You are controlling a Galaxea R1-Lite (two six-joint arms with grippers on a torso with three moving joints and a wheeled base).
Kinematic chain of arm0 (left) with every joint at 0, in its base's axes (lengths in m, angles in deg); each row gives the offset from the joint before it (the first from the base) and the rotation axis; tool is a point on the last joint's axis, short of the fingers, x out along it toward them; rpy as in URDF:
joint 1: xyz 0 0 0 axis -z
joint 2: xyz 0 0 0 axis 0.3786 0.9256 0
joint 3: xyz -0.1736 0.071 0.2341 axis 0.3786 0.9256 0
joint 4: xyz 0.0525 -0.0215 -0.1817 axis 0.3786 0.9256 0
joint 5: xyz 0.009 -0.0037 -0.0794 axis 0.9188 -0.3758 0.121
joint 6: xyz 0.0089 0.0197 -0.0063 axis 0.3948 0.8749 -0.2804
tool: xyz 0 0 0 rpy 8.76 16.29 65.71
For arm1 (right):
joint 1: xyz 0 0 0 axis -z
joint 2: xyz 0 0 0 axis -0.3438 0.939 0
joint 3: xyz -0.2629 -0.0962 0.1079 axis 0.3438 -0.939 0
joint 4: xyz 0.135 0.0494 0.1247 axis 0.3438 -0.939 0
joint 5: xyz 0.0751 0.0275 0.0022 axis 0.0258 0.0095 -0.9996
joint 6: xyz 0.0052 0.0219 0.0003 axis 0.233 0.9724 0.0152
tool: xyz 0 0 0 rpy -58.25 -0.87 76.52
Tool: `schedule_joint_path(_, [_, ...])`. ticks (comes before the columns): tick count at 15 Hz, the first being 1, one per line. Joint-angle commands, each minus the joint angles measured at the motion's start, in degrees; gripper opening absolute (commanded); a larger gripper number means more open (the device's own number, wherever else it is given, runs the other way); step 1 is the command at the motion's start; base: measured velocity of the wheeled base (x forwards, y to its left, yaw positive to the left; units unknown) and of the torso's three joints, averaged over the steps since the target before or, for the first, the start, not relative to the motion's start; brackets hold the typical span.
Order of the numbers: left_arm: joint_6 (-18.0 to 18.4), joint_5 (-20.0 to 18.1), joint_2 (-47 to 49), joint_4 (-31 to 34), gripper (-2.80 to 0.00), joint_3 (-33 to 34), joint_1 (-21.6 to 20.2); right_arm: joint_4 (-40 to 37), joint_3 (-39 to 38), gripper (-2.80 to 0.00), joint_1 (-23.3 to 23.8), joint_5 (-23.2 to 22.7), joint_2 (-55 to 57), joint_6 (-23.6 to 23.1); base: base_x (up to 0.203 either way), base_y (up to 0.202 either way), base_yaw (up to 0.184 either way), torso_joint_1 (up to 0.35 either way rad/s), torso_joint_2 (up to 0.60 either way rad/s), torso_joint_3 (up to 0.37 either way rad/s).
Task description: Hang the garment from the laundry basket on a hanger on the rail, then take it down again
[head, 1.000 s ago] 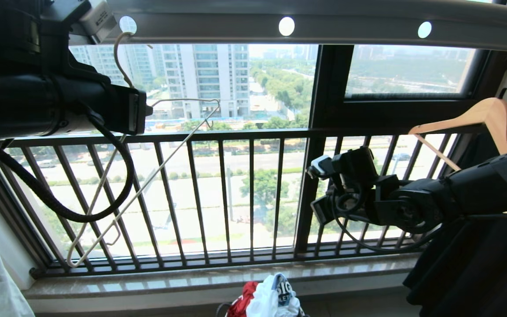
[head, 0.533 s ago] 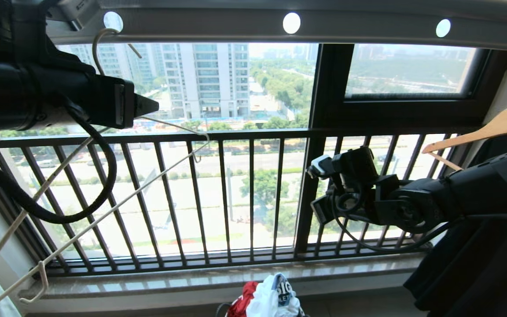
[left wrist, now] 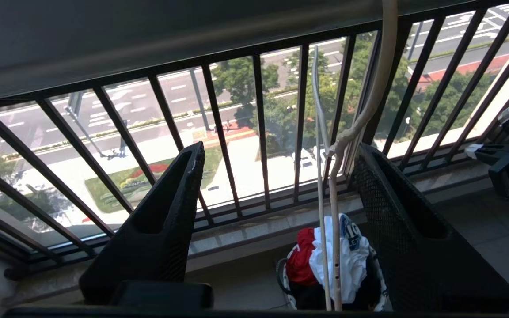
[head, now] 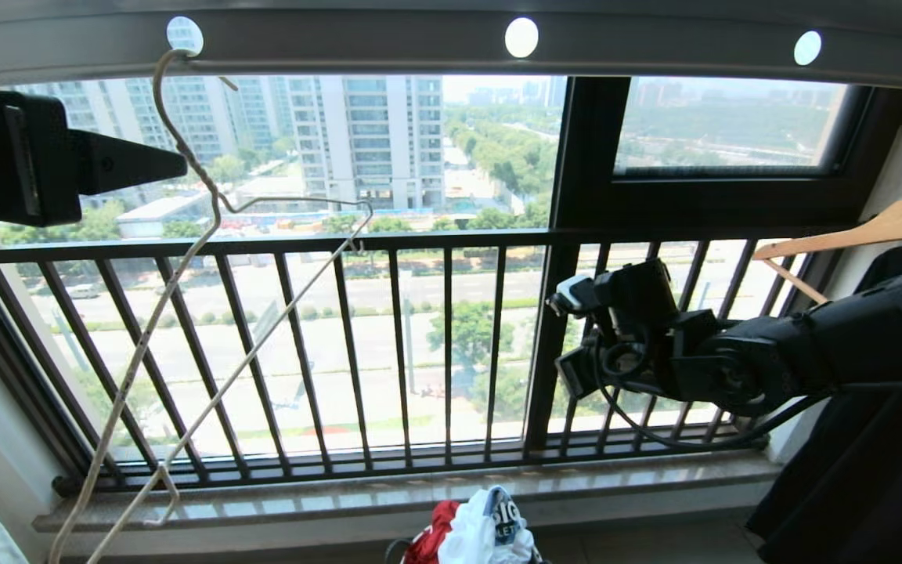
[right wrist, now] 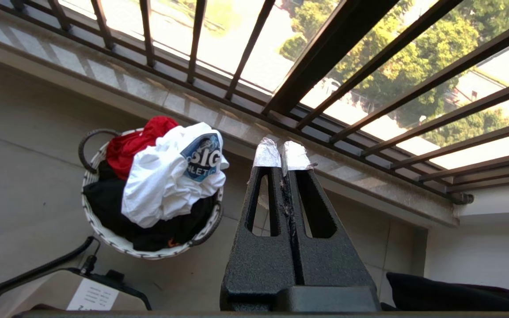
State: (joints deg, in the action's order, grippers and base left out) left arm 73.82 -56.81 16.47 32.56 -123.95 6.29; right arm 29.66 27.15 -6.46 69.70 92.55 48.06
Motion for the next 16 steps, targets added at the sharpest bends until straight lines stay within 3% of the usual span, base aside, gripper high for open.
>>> schedule_joint_path(1, [-0.56,0.05,-5.73,0.93,-2.8,1.8,2.86,0.12,-3.2,-2.8,0.21,0.07,-4.61,0.01,0.0,0.0,0.0,0.0,0.0,0.0])
schedule_joint_path(5, [-3.92,-0.74,-13.1,5.5,-2.8,2.68,4.12,0.18,-11.82,-2.8,-0.78,3.41,-13.08,0.14,0.0,0.0,0.0,0.0,0.0,0.0])
schedule_joint_path(9, [-5.54,-0.86,-21.75,5.7,-2.8,11.73,3.55,-0.05,-20.57,-2.8,-0.85,3.78,-25.5,2.13,0.0,0.0,0.0,0.0,0.0,0.0])
schedule_joint_path(13, [-7.06,-3.16,-29.85,0.29,-2.8,22.56,-7.92,-0.52,-29.57,-2.8,0.0,4.88,-44.55,2.57,0.0,0.0,0.0,0.0,0.0,0.0])
schedule_joint_path(16, [-7.15,-4.94,-35.29,-7.46,-2.8,30.46,-18.05,-4.02,-33.94,-2.8,6.52,6.61,-60.03,2.66,0.0,0.0,0.0,0.0,0.0,0.0])
